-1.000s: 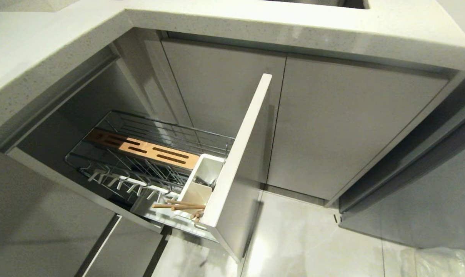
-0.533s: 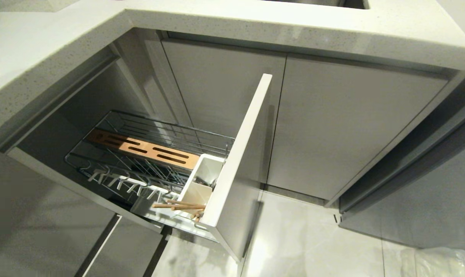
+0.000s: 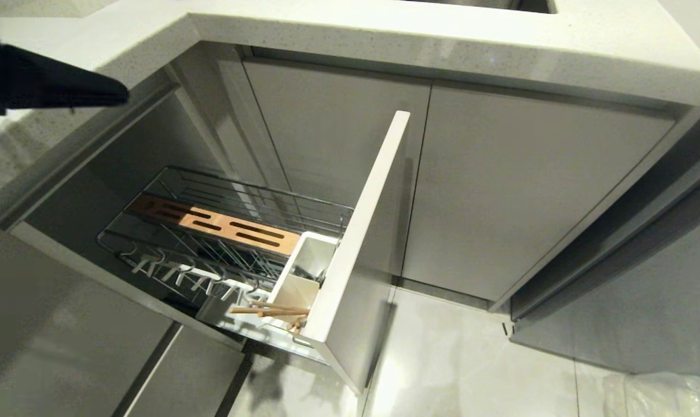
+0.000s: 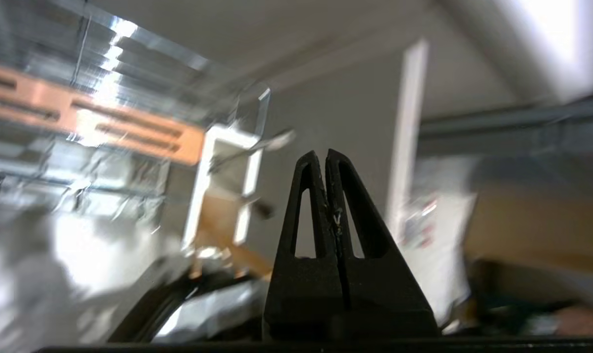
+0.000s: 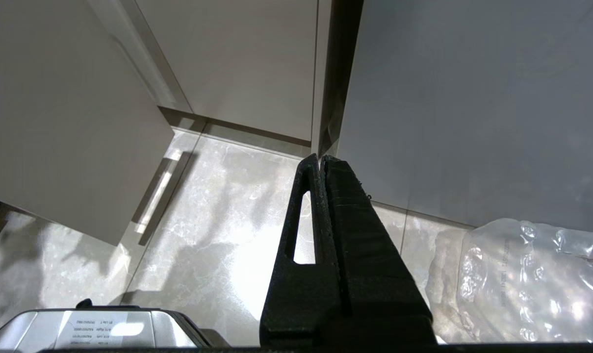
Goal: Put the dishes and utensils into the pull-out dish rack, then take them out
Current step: Take the fork out of the cupboard
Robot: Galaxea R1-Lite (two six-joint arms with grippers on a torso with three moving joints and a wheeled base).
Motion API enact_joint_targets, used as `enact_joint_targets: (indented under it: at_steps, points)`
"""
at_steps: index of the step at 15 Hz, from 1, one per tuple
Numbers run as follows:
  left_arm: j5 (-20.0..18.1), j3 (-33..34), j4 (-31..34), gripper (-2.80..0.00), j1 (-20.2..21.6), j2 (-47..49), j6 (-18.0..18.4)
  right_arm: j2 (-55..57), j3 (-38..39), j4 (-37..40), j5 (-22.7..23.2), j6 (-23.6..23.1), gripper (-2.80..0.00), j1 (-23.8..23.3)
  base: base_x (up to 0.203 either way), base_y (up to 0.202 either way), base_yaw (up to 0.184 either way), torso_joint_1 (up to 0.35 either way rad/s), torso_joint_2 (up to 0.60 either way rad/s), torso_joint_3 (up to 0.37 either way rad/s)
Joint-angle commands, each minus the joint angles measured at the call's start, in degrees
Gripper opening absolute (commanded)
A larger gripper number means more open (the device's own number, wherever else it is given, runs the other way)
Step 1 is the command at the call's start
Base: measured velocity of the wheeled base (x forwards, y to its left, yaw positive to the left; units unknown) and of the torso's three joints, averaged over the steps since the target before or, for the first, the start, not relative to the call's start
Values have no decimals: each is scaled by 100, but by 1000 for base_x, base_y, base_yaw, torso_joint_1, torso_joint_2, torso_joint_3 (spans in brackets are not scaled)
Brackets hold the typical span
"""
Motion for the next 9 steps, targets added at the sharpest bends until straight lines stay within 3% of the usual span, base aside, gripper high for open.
enact_joint_targets:
  at_steps: [1,3,7,9]
  points:
    - [673,-12,206,-280,-658,534,57,5,0,0,0,0,-280,0,0,0,0,0,0,0]
    - [1183,86,444,-280,-1429,994,104,5,0,0,0,0,-280,0,0,0,0,0,0,0]
    - [2378,117,415,-280,-1955,1807,-26,5,0,0,0,0,-280,0,0,0,0,0,0,0]
    - [2630,48,386,-280,-2236,2079,8,5,0,0,0,0,-280,0,0,0,0,0,0,0]
